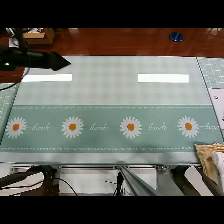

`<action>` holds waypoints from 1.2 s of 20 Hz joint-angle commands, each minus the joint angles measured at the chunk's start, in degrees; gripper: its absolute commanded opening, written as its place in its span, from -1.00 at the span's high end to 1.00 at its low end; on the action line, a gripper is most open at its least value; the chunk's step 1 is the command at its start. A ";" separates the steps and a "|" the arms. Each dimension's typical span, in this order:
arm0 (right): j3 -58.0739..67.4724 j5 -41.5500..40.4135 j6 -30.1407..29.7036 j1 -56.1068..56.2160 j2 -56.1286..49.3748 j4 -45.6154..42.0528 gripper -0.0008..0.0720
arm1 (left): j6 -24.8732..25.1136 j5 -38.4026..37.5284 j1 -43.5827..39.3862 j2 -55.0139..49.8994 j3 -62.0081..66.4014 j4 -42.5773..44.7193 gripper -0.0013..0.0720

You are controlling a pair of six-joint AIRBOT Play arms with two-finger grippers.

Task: Fold the shirts.

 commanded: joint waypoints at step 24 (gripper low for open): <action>0.00 -8.09 1.70 34.77 -15.15 -6.95 -0.68 | -29.38 -3.39 -18.03 -0.02 1.62 37.77 -0.88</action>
